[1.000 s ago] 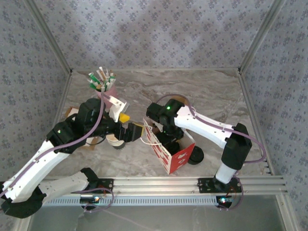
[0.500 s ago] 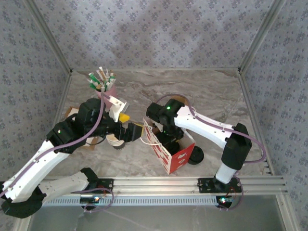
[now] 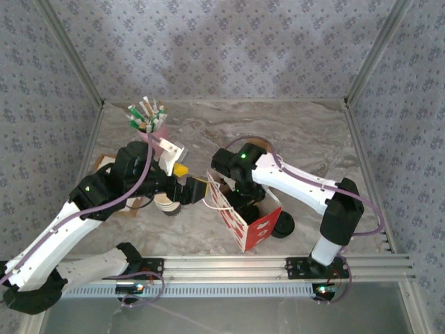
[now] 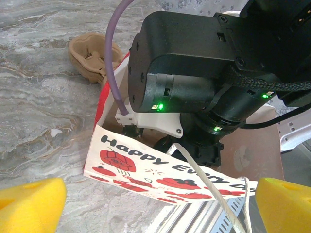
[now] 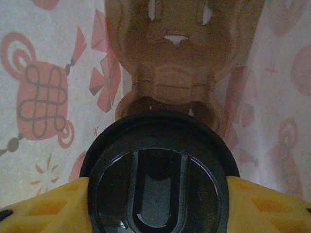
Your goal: Pack the takeout coffee
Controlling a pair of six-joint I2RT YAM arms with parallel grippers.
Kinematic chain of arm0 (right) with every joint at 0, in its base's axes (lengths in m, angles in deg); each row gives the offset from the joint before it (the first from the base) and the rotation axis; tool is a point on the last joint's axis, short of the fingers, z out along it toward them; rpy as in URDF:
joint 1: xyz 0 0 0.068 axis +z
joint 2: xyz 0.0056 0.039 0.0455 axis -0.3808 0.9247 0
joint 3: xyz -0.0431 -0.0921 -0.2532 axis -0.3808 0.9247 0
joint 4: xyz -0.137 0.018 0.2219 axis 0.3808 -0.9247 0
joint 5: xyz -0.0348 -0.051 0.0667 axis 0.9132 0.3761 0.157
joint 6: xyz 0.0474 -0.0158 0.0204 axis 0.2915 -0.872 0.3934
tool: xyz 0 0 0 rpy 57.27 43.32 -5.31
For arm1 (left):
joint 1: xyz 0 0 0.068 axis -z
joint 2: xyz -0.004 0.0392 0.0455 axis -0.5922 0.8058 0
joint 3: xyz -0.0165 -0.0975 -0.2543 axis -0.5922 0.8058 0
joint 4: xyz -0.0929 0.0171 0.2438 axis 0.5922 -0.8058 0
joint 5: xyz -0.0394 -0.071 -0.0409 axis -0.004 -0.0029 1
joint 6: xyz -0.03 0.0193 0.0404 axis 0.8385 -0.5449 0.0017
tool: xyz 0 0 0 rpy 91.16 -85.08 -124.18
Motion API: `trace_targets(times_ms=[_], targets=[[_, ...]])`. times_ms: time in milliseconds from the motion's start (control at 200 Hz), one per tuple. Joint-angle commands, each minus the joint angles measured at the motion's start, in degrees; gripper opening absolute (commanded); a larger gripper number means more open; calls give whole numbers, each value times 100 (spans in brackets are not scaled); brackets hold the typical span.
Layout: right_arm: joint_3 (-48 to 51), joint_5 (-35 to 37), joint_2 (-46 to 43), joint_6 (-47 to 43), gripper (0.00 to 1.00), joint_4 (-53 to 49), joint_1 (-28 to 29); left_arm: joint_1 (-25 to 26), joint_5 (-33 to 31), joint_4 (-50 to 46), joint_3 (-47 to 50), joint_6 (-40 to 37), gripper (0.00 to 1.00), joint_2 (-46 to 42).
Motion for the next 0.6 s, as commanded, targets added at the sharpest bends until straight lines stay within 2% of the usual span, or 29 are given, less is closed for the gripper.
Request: trace_targets(times_ms=[0,595], targets=[[-23,-92,53,-7,62,-104,34,27,-29,-41,-237,-104,99,4],[38,-101,23,-17,62,15,12,35,-26,-41,-264,-122,99,36]])
